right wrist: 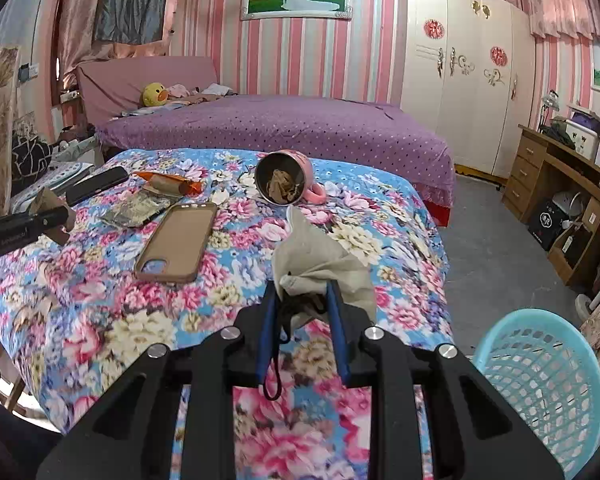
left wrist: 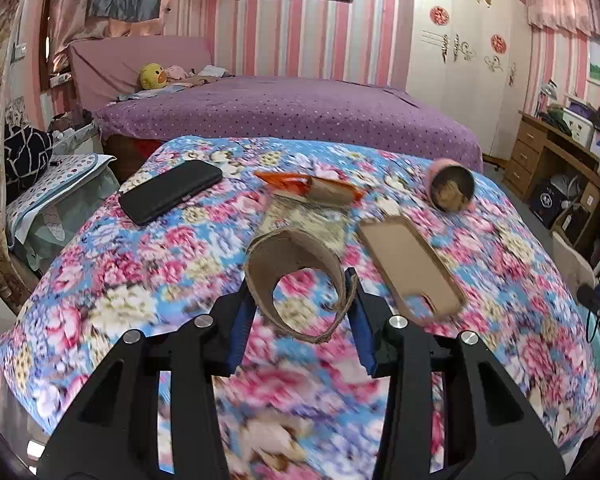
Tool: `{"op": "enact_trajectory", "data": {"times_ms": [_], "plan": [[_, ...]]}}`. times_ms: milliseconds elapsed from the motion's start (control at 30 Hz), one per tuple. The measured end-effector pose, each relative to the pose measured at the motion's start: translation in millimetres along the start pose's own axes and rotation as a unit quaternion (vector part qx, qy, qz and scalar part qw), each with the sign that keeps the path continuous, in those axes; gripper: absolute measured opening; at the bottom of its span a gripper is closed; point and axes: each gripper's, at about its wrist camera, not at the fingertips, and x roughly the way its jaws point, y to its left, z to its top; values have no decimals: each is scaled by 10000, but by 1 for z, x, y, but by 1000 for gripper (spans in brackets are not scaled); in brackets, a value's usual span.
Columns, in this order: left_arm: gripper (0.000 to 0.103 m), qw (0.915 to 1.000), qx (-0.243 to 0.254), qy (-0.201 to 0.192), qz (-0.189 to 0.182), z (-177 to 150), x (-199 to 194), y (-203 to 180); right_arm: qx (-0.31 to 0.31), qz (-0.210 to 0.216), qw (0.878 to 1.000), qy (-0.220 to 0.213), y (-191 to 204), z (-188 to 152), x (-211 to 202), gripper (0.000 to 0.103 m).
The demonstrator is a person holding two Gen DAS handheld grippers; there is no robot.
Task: Collect trash
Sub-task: 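Carry the cup and cloth to the blue basket and open both tools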
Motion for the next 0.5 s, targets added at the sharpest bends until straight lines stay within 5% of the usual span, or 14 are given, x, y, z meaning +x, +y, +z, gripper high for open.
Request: {"op": "enact_trajectory", "data": {"times_ms": [500], "plan": [[42,9994,284,114,-149,-26,-6,-65,161,-5,9998,-110,-36,-14,-23,25]]}}
